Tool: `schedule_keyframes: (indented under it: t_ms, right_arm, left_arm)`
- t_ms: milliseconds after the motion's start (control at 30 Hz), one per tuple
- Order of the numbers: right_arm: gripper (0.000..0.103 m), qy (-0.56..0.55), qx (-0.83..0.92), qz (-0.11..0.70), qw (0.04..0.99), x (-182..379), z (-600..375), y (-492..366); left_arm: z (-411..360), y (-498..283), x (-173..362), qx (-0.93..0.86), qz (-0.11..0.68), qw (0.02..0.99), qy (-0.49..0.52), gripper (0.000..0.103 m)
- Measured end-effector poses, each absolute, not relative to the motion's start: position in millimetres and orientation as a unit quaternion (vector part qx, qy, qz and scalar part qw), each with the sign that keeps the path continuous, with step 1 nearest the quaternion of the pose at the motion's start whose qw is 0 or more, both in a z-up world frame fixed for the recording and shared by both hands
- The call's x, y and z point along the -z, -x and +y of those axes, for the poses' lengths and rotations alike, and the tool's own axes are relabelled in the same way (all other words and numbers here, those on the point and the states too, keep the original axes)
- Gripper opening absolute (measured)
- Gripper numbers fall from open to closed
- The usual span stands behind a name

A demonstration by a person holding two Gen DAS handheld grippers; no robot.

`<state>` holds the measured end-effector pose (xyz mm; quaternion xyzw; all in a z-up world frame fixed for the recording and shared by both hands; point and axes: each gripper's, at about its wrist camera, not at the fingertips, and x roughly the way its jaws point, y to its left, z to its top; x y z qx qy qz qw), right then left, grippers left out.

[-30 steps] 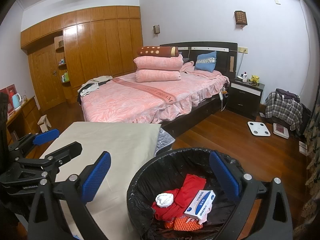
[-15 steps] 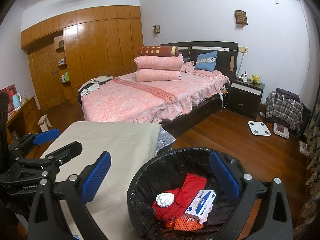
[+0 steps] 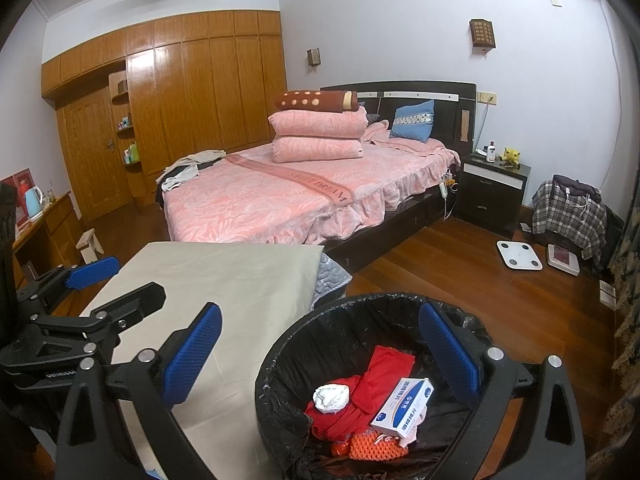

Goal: Collect trash

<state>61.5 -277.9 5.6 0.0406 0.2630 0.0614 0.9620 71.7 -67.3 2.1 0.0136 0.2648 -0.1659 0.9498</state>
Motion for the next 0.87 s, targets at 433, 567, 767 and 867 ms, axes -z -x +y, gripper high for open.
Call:
schedule_keyframes:
  t_ms: [433, 567, 767, 867]
  right_arm:
    - [0.097, -0.040, -0.062, 0.264, 0.962, -5.7, -277.8, -61.8]
    - [0.097, -0.040, -0.061, 0.263, 0.962, -6.0, -277.6, -61.9]
    - [0.097, -0.040, -0.062, 0.263, 0.962, -6.0, -277.7, -61.9]
    - [0.097, -0.040, -0.061, 0.264, 0.962, -6.2, -277.6, -62.0]
  left_arm:
    - [-68.0, -71.5, -2.6, 0.166, 0.265, 0.950, -0.014, 0.091]
    - [-68.4, -71.4, -2.6, 0.165, 0.265, 0.950, -0.015, 0.091]
    - [-65.0, -72.5, -0.7, 0.164, 0.266, 0.950, -0.014, 0.091]
    - [-66.4, -72.2, -1.2, 0.165, 0.266, 0.950, -0.014, 0.091]
